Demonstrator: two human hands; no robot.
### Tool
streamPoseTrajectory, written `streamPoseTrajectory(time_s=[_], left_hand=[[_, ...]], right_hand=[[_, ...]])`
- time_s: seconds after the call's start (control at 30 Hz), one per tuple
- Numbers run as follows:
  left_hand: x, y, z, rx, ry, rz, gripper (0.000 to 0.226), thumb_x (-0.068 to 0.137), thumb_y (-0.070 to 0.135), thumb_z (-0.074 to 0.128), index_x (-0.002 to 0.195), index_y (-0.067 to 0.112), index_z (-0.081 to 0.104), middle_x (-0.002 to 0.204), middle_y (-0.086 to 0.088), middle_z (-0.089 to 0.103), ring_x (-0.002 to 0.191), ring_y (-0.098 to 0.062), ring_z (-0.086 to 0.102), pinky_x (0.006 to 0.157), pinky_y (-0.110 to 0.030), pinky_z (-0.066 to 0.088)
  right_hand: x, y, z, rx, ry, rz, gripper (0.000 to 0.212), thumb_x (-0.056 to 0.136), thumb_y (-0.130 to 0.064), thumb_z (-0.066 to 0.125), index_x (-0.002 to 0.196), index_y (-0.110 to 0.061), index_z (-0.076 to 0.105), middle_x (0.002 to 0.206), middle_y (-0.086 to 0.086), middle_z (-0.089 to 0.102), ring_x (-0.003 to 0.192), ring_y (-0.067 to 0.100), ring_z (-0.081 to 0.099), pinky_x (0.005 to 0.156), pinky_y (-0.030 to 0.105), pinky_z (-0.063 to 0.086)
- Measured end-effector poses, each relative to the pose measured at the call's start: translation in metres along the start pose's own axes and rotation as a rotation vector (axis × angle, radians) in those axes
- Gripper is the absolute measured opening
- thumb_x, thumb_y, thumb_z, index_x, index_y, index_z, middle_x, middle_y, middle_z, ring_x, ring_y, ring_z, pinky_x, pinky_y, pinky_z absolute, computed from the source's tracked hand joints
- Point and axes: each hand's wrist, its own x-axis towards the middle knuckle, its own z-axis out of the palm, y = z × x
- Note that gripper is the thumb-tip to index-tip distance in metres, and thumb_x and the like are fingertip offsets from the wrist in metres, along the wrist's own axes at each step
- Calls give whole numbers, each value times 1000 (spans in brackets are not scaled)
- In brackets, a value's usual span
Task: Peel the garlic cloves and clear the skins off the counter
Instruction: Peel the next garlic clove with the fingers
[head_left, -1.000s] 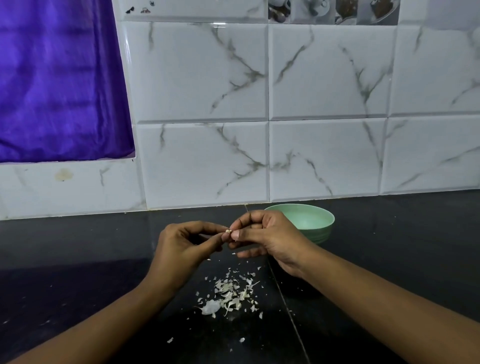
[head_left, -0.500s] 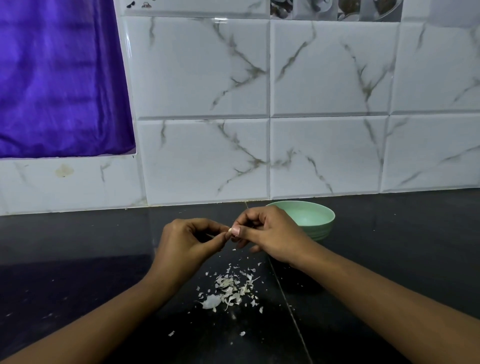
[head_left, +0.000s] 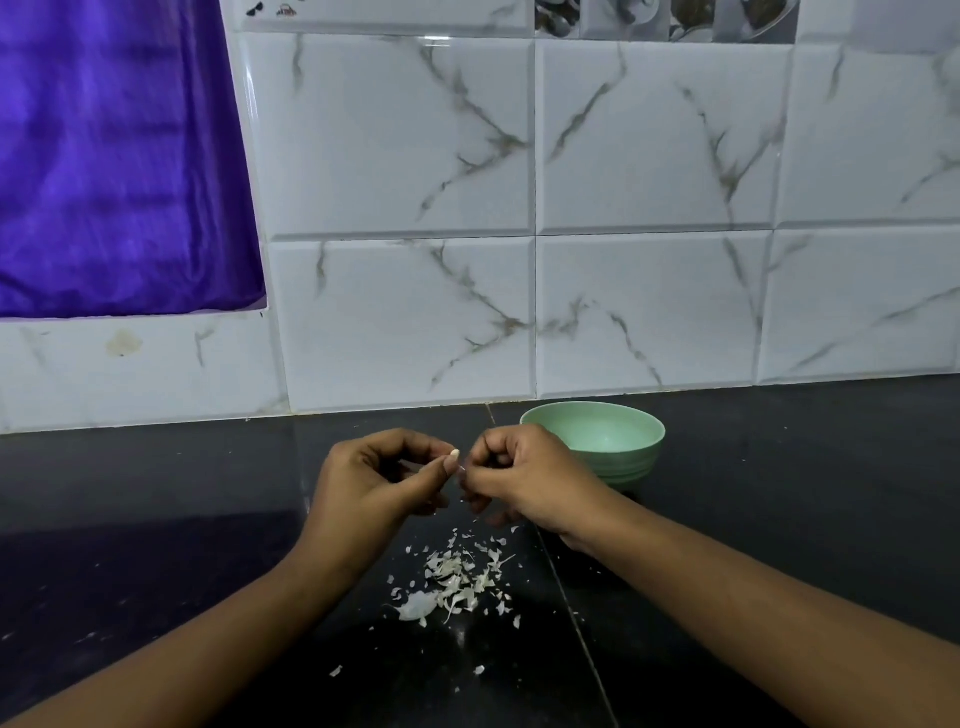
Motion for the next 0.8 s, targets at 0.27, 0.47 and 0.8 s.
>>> streamPoseTrajectory(time_s=[0.27, 0.47, 0.8], left_hand=[[6, -1, -1, -292, -26, -370, 12, 85, 1, 61, 77, 9, 59, 80, -7, 74, 52, -14, 66, 42, -20, 47], [8, 1, -2, -338, -23, -423, 14, 84, -3, 59, 76, 8, 60, 66, -4, 69, 43, -10, 57, 36, -17, 40], [5, 3, 2, -312, -69, -423, 6, 79, 4, 65, 75, 5, 69, 66, -5, 68, 44, -8, 56, 38, -16, 43]], right_hand=[[3, -6, -19, -21, -16, -23, 22, 82, 3, 66, 78, -18, 62, 76, -2, 66, 73, 10, 66, 69, 35, 57], [3, -11, -23, -93, -153, -51, 14, 91, -14, 60, 90, -27, 66, 85, -3, 74, 84, 3, 69, 74, 22, 49], [2, -4, -13, -304, 113, -370, 6, 78, -13, 75, 83, -16, 75, 73, -2, 73, 68, 8, 68, 70, 30, 57]])
